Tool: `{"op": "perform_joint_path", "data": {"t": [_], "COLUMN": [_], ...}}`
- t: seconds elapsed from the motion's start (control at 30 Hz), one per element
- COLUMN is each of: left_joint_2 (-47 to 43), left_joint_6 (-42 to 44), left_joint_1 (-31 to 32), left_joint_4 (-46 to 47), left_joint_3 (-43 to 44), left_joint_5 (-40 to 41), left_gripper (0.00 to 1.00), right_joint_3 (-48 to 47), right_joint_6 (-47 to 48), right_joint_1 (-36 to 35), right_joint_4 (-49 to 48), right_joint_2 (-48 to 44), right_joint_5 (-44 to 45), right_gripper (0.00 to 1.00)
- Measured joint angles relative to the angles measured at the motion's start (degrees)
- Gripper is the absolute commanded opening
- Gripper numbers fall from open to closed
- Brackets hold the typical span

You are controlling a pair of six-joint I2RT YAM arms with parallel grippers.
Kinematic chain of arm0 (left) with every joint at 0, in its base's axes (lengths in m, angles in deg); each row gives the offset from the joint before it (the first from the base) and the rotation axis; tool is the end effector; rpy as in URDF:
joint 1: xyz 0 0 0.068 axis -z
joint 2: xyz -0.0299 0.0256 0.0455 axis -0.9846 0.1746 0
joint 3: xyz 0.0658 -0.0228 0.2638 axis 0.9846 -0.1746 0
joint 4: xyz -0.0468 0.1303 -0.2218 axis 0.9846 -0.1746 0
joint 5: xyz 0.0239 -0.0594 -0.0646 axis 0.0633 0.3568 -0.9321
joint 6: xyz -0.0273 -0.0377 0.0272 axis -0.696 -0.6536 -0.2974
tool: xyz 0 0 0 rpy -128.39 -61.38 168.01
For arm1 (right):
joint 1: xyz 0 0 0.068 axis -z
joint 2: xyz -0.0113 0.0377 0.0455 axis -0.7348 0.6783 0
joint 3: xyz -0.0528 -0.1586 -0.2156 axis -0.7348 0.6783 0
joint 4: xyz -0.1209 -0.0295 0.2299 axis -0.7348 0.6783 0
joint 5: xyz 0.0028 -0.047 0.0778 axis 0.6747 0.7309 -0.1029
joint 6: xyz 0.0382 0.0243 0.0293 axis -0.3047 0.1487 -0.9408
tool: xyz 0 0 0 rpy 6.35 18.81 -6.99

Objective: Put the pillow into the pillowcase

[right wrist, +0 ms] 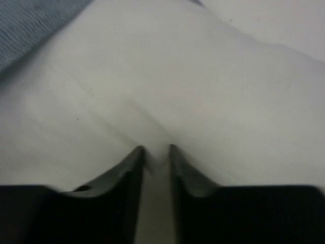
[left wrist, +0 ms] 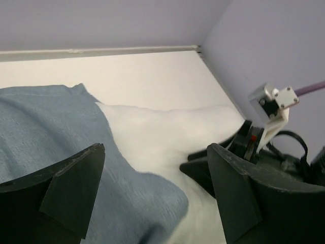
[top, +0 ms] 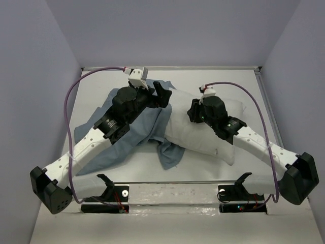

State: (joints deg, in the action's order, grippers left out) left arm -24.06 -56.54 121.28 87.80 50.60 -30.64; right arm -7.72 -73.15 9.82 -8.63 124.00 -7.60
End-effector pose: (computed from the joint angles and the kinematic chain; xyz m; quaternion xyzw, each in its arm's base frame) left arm 0.1950 -0.1680 0.4142 0.0952 0.6773 -0.3551 0.6372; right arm 0.2252 0.1637 0.3080 -0.0815 0.8302 0.1841 0.5198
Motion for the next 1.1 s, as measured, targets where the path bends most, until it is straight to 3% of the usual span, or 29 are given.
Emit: {"op": "perform_joint_path", "data": {"t": [0.1,0.27,0.4,0.53,0.77,0.87,0.9,0.97,1.0,1.07,1.1], "left_joint_2": [4.7,7.0,12.2,17.2,28.5,29.7,29.7,29.7,29.8,30.1,30.1], "left_joint_6": [1.0,2.2,4.6,7.5,11.2,12.2,12.7,13.5,14.3,14.5,14.7], "left_joint_1": [-0.2,-0.2,-0.2,-0.4,-0.6,-0.6,-0.6,-0.5,-0.6,-0.6,-0.7], "left_joint_4": [-1.6,-6.8,-12.9,-17.5,-24.8,-24.7,-24.5,-23.8,-23.4,-22.8,-22.5], "left_joint_3": [1.5,2.1,10.3,13.6,16.9,16.9,16.9,16.9,16.9,16.9,16.9], "left_joint_5": [3.4,6.6,10.7,12.9,16.8,19.0,19.9,20.9,21.6,22.1,21.9], "left_gripper": [0.89,0.89,0.88,0.84,0.67,0.49,0.29,0.04,0.0,0.0,0.0], "right_joint_3": [1.8,8.0,8.9,9.1,9.4,9.4,9.4,9.4,9.4,9.4,9.3], "right_joint_6": [-0.4,-3.4,-6.7,-9.0,-10.2,-10.1,-10.1,-9.9,-9.7,-9.4,-8.4], "right_joint_1": [0.0,-2.9,-9.1,-14.2,-15.1,-15.1,-15.1,-15.1,-15.1,-15.1,-15.1], "right_joint_4": [0.5,-2.1,-2.7,-2.7,-2.7,-2.8,-2.8,-2.8,-2.8,-2.7,-2.7], "right_joint_2": [3.0,-4.9,-8.4,-6.2,-6.4,-7.4,-7.7,-7.8,-7.7,-7.7,-7.7], "right_joint_5": [-4.1,-8.3,-7.2,-4.7,-0.3,0.9,1.1,1.3,1.4,1.4,1.3], "right_gripper": [0.0,0.0,0.0,0.0,0.0,0.01,0.1,0.28,0.51,0.76,0.83]}}
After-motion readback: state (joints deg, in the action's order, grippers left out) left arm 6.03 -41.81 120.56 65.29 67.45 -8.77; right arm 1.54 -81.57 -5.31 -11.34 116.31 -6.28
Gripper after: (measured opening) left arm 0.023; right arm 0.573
